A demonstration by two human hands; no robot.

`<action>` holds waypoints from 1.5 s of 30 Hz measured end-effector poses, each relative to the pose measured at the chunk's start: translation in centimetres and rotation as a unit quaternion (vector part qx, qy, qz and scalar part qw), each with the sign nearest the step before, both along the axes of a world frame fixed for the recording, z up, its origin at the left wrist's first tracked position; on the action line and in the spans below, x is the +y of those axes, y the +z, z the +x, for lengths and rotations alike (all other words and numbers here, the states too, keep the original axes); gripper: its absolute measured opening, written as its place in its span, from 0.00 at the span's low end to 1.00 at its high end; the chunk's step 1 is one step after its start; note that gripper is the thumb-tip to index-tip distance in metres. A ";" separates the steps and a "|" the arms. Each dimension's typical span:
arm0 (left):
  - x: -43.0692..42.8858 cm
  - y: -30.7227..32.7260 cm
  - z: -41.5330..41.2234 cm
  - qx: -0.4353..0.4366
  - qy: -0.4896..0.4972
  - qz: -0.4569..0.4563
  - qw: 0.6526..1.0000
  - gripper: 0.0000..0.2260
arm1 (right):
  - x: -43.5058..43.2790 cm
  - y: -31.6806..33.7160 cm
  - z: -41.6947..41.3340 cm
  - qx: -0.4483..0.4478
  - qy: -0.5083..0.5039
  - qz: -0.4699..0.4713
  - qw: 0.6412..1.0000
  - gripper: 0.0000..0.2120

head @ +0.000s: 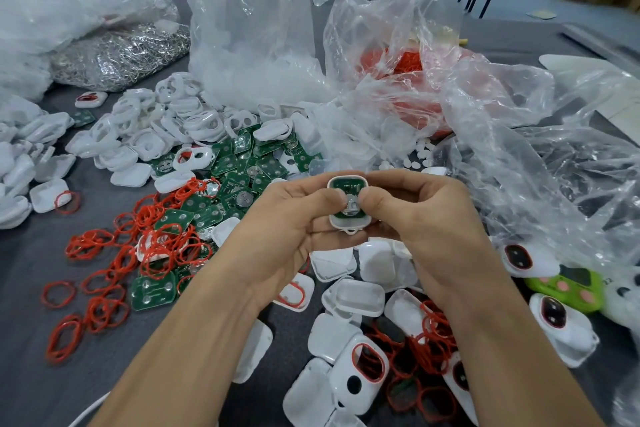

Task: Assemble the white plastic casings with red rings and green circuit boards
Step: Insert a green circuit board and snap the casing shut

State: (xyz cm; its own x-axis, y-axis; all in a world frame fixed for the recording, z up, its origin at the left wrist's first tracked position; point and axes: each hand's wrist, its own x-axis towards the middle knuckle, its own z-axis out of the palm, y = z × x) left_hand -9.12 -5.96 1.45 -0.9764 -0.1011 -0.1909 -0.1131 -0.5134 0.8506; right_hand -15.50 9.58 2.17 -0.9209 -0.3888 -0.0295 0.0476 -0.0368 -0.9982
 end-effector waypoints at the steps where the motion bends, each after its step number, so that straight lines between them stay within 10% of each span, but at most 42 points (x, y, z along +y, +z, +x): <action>1: 0.0 0.0 0.0 0.002 -0.003 0.003 1.000 0.11 | 0.0 0.0 0.0 0.002 0.000 0.000 1.000 0.07; 45: 0.0 -0.6 0.1 0.053 -0.032 -0.117 0.991 0.15 | -0.5 -0.6 0.2 0.040 -0.051 0.081 0.995 0.04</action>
